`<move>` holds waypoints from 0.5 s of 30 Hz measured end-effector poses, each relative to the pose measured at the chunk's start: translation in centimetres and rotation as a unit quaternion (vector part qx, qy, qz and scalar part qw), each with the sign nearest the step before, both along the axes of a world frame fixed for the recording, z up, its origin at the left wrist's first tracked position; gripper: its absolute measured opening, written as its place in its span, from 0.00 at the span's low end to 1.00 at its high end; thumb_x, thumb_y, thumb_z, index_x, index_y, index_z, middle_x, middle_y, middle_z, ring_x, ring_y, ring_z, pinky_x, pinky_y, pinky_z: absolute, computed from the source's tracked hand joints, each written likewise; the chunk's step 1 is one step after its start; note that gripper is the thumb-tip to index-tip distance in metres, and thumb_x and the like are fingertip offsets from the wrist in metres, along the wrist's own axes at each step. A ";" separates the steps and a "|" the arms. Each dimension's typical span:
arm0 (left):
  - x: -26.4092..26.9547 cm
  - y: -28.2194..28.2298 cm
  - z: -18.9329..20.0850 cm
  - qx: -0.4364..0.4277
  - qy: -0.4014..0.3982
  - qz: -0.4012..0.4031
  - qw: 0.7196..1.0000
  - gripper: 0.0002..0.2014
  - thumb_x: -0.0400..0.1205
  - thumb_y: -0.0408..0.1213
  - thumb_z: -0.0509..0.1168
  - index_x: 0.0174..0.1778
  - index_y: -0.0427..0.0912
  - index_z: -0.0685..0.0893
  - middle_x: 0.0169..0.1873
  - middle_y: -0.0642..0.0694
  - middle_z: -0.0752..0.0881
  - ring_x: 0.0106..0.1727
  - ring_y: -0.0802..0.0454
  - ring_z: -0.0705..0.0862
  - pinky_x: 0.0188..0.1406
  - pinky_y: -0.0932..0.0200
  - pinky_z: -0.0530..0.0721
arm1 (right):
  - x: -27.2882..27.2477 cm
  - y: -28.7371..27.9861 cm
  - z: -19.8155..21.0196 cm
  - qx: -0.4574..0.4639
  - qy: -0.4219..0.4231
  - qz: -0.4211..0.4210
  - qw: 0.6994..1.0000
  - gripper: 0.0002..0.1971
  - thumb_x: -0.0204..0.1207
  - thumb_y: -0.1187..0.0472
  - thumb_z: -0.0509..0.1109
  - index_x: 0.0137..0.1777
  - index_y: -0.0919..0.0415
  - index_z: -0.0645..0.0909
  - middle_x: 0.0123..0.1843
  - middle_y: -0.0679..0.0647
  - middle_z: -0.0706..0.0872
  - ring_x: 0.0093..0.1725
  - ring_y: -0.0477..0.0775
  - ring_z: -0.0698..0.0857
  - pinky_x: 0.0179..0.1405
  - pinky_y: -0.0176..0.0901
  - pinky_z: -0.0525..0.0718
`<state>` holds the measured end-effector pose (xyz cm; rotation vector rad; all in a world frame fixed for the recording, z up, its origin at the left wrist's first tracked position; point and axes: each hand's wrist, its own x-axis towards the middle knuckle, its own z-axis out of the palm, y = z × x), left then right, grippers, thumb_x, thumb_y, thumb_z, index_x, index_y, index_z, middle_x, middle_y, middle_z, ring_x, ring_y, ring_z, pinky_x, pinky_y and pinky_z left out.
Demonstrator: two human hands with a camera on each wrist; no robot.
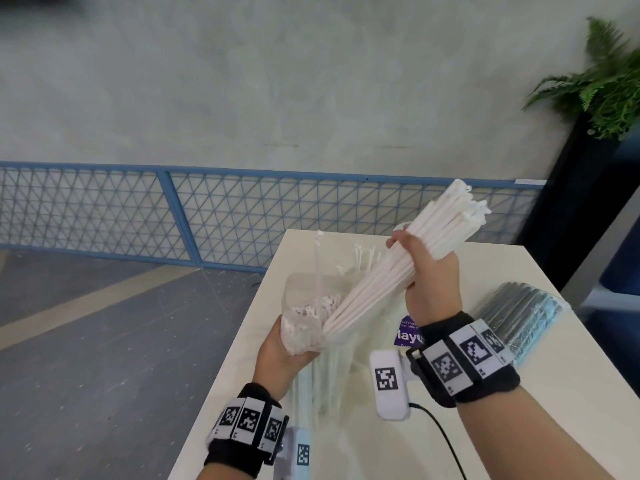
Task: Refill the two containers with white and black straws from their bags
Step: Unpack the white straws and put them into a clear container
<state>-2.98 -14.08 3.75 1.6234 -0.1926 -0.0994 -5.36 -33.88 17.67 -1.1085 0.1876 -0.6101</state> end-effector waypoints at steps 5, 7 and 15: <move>0.3 0.1 0.2 -0.003 -0.001 0.036 0.999 0.29 0.64 0.30 0.79 0.61 0.45 0.80 0.53 0.50 0.87 0.57 0.55 0.84 0.45 0.73 0.83 | 1.2 -1.1 0.1 0.057 0.019 -0.002 0.998 0.05 0.71 0.69 0.70 0.35 0.62 0.82 0.41 0.57 0.84 0.44 0.52 0.84 0.38 0.40 0.82; 0.3 -0.1 0.5 -0.003 -0.001 0.044 0.999 0.26 0.67 0.24 0.78 0.58 0.44 0.81 0.51 0.49 0.87 0.55 0.55 0.85 0.40 0.77 0.82 | 1.5 -1.3 -0.2 0.068 0.035 -0.007 0.997 0.02 0.71 0.68 0.70 0.43 0.65 0.82 0.40 0.56 0.86 0.42 0.51 0.85 0.36 0.39 0.83; 0.5 -1.1 1.2 0.031 -0.012 0.065 0.997 0.26 0.65 0.28 0.79 0.53 0.51 0.79 0.46 0.56 0.85 0.50 0.59 0.82 0.44 0.68 0.78 | 1.7 -2.1 -0.9 0.088 0.042 -0.034 0.995 0.02 0.70 0.69 0.71 0.38 0.64 0.81 0.37 0.57 0.85 0.39 0.50 0.85 0.35 0.41 0.83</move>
